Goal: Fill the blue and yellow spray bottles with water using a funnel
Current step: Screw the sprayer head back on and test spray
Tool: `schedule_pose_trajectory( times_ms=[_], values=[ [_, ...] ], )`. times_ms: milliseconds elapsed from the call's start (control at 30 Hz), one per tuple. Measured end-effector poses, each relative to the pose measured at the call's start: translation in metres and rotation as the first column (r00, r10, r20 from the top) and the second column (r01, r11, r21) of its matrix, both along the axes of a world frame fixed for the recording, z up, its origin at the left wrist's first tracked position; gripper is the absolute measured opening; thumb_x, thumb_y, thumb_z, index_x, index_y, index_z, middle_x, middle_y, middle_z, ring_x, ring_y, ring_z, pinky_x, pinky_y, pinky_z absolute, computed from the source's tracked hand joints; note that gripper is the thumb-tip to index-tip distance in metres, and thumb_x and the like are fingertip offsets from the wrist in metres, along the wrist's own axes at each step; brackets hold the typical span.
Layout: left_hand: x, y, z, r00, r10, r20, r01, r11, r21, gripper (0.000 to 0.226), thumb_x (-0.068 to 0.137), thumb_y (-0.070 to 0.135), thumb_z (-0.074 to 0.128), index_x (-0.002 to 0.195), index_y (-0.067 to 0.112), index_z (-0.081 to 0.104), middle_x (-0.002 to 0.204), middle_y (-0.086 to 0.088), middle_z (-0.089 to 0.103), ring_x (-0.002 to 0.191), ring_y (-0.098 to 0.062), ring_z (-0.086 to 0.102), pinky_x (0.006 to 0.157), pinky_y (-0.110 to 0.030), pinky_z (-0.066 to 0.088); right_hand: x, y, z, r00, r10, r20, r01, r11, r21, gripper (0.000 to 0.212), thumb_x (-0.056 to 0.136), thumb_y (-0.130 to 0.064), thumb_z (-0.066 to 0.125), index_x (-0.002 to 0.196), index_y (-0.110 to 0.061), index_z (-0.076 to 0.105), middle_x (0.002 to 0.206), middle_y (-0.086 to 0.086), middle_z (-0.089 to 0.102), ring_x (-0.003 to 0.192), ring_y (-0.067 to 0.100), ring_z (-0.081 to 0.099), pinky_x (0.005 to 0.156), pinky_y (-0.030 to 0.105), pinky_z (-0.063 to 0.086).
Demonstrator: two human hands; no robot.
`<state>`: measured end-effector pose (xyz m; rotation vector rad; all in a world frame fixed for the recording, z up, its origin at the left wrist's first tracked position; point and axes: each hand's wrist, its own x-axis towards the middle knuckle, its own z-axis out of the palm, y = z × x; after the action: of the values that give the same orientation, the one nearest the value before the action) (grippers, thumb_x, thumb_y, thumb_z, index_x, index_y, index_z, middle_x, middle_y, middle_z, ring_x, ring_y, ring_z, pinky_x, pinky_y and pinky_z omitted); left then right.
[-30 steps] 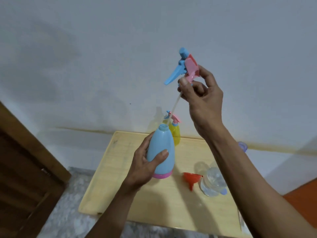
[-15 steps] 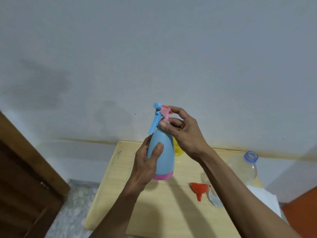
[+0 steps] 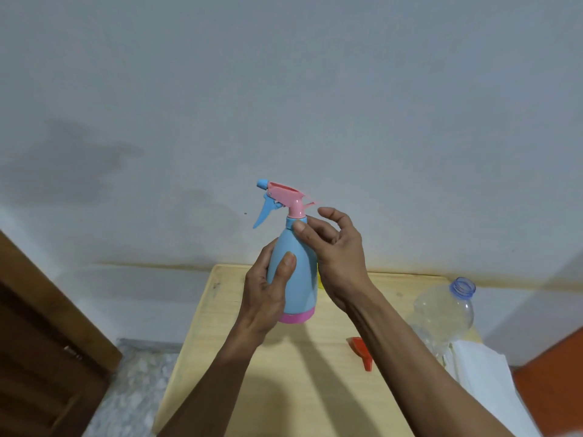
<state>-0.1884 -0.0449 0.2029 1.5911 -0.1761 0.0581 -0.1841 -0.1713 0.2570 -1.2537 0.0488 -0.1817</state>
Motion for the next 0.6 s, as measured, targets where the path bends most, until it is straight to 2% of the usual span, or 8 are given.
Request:
schedule_pose_trajectory(
  times_ms=[100,200,267,333,467,600],
  values=[
    [-0.0002,0.0013,0.0020,1.000,0.004,0.006,-0.004,1.000,0.001,0.056,0.078,0.070,0.050,0.127,0.043,0.055,0.111,0.016,0.067,0.098,-0.007,0.066,0.072,-0.024,0.056,0.0038,0.0013,0.0016,0.999,0.026,-0.031,-0.025,1.000,0.017,0.042,0.083,-0.019,0.081,0.120,-0.016,0.063,0.107,0.010,0.076,0.094,0.019,0.072,0.094,0.043,0.057],
    [-0.0002,0.0007,0.0019,1.000,0.004,0.006,-0.004,1.000,0.005,0.060,0.077,0.072,0.049,0.128,0.041,0.054,0.111,0.014,0.067,0.097,-0.009,0.066,0.071,-0.024,0.056,0.0033,0.0015,0.0025,0.998,0.055,-0.038,-0.059,0.994,-0.094,0.025,0.092,-0.034,0.070,0.108,-0.016,0.075,0.095,0.003,0.075,0.087,0.015,0.067,0.089,0.041,0.055],
    [-0.0001,0.0010,0.0022,1.000,0.010,0.005,-0.010,1.000,0.001,0.060,0.076,0.072,0.049,0.128,0.041,0.054,0.110,0.014,0.067,0.096,-0.008,0.067,0.070,-0.024,0.057,0.0031,0.0022,0.0030,0.998,0.045,-0.035,-0.048,0.994,-0.099,0.023,0.095,-0.032,0.068,0.106,-0.014,0.075,0.092,0.001,0.074,0.085,0.014,0.066,0.087,0.039,0.055],
    [0.0002,0.0015,0.0016,1.000,0.012,0.006,-0.012,1.000,-0.007,0.061,0.077,0.071,0.049,0.130,0.041,0.054,0.112,0.013,0.067,0.097,-0.009,0.067,0.072,-0.027,0.058,0.0023,0.0029,0.0036,0.999,0.038,-0.033,-0.040,0.997,-0.073,0.025,0.092,-0.028,0.072,0.109,-0.010,0.073,0.095,0.003,0.075,0.087,0.015,0.068,0.091,0.041,0.055],
    [0.0002,0.0009,0.0008,1.000,0.001,0.005,-0.001,1.000,-0.020,0.061,0.078,0.071,0.050,0.131,0.039,0.054,0.113,0.010,0.067,0.099,-0.013,0.068,0.077,-0.033,0.060,-0.0006,0.0050,0.0023,0.997,0.053,-0.048,-0.059,0.990,-0.128,0.028,0.096,-0.033,0.066,0.112,-0.012,0.074,0.099,0.003,0.076,0.090,0.015,0.069,0.090,0.040,0.057],
    [-0.0015,-0.0001,0.0014,1.000,0.009,0.002,-0.008,0.999,-0.034,0.060,0.078,0.071,0.050,0.129,0.040,0.054,0.112,0.011,0.068,0.099,-0.012,0.068,0.074,-0.030,0.059,-0.0035,0.0075,0.0017,0.998,0.021,-0.054,-0.028,0.991,-0.134,0.027,0.094,-0.034,0.069,0.109,-0.012,0.073,0.101,0.007,0.076,0.090,0.016,0.069,0.090,0.041,0.057]
  ],
)
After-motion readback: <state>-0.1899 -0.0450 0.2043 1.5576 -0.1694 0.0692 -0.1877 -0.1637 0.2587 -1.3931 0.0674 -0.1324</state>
